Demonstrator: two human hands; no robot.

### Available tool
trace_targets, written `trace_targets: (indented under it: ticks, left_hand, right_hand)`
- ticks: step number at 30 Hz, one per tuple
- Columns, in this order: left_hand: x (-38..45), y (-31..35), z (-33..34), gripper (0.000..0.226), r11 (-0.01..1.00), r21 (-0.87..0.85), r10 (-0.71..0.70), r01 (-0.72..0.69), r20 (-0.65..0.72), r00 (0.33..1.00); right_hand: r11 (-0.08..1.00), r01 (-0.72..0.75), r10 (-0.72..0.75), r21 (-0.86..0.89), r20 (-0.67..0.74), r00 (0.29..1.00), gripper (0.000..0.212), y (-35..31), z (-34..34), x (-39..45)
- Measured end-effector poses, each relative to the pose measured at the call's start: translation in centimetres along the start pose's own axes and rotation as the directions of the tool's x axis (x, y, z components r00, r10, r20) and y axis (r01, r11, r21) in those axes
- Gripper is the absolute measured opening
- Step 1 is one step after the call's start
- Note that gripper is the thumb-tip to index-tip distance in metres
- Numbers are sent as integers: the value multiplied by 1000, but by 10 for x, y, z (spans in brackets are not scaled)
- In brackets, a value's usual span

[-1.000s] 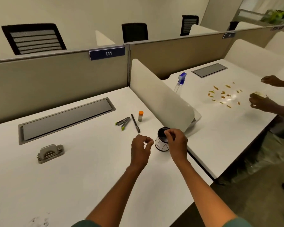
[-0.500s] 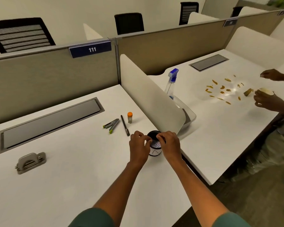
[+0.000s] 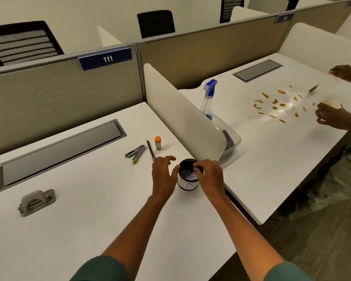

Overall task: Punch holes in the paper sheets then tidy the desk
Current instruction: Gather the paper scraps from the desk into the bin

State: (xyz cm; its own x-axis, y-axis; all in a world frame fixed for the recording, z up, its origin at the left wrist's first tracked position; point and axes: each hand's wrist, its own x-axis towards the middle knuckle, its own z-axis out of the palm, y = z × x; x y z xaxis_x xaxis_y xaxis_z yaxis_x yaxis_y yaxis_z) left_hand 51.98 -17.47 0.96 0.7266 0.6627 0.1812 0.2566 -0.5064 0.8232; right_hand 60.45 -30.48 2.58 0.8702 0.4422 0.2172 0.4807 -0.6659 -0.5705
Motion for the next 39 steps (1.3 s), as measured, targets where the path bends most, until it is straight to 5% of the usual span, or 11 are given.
trace_targets:
  ticks: [11,20,39]
  left_hand:
    - [-33,-49,-78,28,997,-16,-76,74,-198,977]
    - [-111,-129,-190,36,970,92,-184,225,-330,926]
    - [-294,-268,-372,49,780,305,-428,547,-379,821]
  right_hand:
    - [939,166,-146,301,-90,985,13,-71,17,-18]
    - [884,236,-339,405,205,918,21,-155,94,-91]
    - [885,314,-465,344,654,596,41,-260,216,-261]
